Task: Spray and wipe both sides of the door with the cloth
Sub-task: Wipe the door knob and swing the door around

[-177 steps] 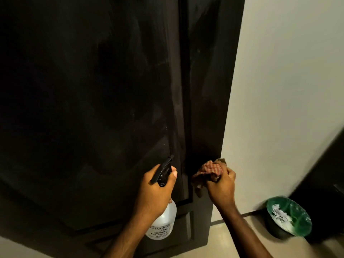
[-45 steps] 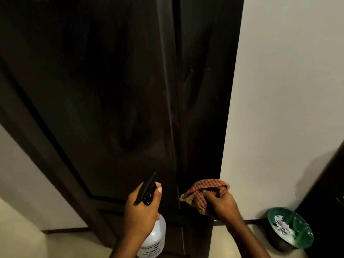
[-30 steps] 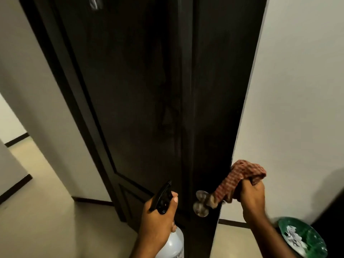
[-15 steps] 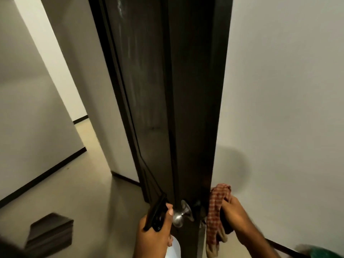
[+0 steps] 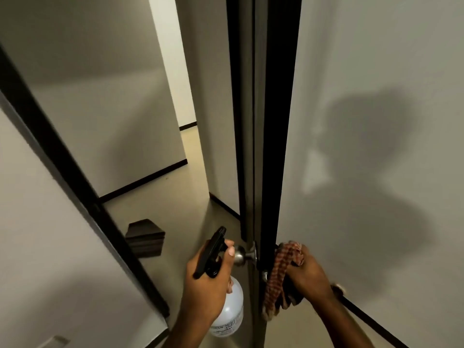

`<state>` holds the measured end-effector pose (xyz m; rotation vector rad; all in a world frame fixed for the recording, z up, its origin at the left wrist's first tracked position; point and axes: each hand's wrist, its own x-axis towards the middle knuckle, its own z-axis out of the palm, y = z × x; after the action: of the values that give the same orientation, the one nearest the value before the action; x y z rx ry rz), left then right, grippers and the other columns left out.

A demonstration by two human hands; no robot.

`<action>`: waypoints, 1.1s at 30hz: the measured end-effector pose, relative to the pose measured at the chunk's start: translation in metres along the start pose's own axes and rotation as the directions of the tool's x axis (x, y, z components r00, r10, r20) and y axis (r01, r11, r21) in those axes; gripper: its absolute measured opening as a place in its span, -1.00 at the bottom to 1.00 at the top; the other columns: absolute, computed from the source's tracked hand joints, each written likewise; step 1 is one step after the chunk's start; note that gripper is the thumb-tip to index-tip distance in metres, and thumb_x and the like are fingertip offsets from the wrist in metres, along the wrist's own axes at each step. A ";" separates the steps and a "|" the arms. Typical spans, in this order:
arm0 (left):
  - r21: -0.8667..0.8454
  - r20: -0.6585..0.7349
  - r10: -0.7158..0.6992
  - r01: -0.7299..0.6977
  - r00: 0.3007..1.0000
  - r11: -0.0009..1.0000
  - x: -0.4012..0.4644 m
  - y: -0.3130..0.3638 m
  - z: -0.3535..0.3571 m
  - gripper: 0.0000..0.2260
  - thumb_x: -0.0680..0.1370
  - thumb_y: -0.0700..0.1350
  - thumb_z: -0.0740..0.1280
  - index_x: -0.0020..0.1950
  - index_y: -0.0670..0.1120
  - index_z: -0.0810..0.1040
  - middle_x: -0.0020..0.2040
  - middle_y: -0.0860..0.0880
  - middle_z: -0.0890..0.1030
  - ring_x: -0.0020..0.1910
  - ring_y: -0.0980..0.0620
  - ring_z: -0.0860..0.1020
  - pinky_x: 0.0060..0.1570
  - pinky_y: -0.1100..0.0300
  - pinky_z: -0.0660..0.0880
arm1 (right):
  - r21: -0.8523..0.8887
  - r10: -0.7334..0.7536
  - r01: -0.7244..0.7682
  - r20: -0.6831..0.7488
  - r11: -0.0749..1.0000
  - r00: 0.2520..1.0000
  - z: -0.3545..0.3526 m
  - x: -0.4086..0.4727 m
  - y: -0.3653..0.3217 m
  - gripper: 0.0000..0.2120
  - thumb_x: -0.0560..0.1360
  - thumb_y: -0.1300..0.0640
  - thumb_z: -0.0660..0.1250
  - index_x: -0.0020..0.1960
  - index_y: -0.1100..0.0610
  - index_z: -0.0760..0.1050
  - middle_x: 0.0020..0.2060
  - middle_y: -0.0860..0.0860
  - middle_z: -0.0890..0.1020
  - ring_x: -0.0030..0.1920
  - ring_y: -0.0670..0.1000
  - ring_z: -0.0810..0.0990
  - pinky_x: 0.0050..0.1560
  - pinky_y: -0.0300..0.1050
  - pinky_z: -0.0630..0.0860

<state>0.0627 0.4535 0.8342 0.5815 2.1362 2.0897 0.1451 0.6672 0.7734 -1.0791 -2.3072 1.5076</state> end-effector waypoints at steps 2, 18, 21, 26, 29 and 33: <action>-0.018 -0.022 0.013 -0.013 1.000 1.000 -0.001 0.002 -0.010 -0.89 0.55 -0.06 0.45 0.04 -0.02 0.72 -0.53 -0.05 0.56 -0.55 -0.01 0.52 -0.42 0.10 0.59 | -0.028 -0.014 0.015 0.045 0.999 0.999 0.009 0.009 -0.001 -0.71 0.51 -0.06 0.50 0.20 -0.13 0.57 -0.03 -0.12 0.75 -0.03 -0.04 0.73 0.07 0.08 0.70; 0.119 -0.217 0.173 -0.150 0.961 0.982 0.030 0.005 -0.078 -0.89 0.57 0.07 0.39 0.05 0.15 0.69 -0.46 -0.12 0.59 -0.49 -0.11 0.59 -0.36 0.15 0.62 | -0.472 -0.212 0.238 0.109 0.849 0.971 0.133 0.017 -0.051 -0.39 0.59 -0.28 0.28 0.59 -0.27 0.19 0.41 0.09 0.40 0.20 0.12 0.66 0.03 -0.03 0.64; 0.168 -0.272 0.195 -0.153 0.942 0.974 0.039 0.006 -0.097 -0.84 0.56 0.09 0.38 0.07 0.09 0.68 -0.43 -0.08 0.63 -0.52 0.00 0.59 -0.36 0.22 0.62 | -0.522 -0.252 0.290 0.146 0.802 0.957 0.159 0.019 -0.067 -0.36 0.58 -0.27 0.28 0.60 -0.23 0.19 0.49 0.06 0.35 0.24 0.11 0.65 0.09 0.01 0.67; 0.232 -0.327 0.170 -0.095 0.929 0.968 0.055 -0.005 -0.142 -0.89 0.58 0.05 0.40 0.04 0.07 0.69 -0.42 -0.04 0.64 -0.45 0.06 0.64 -0.33 0.33 0.59 | -0.533 -0.313 0.383 0.220 0.755 0.924 0.204 0.025 -0.093 -0.38 0.57 -0.24 0.26 0.58 -0.18 0.22 0.41 -0.01 0.39 0.19 0.11 0.67 0.10 0.04 0.66; 0.226 -0.355 0.145 -0.065 0.924 0.972 0.063 -0.011 -0.166 -0.89 0.58 0.05 0.40 0.05 0.10 0.69 -0.40 -0.05 0.64 -0.42 0.07 0.65 -0.34 0.32 0.60 | -0.549 -0.323 0.408 0.249 0.729 0.913 0.230 0.028 -0.110 -0.36 0.57 -0.22 0.27 0.60 -0.19 0.18 0.48 0.03 0.38 0.26 0.15 0.66 0.17 0.10 0.64; 0.234 -0.392 0.117 -0.024 0.912 0.972 0.072 -0.019 -0.195 -0.87 0.57 0.09 0.40 0.04 0.10 0.68 -0.38 -0.03 0.67 -0.41 0.05 0.67 -0.28 0.21 0.65 | -0.537 -0.342 0.440 0.277 0.719 0.898 0.265 0.032 -0.132 -0.35 0.56 -0.23 0.31 0.59 -0.20 0.17 0.42 0.02 0.45 0.20 0.12 0.68 0.15 0.08 0.66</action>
<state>-0.0716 0.2938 0.8399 0.2595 2.6382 2.1767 -0.0755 0.4680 0.7547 -0.4935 -2.9760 0.7406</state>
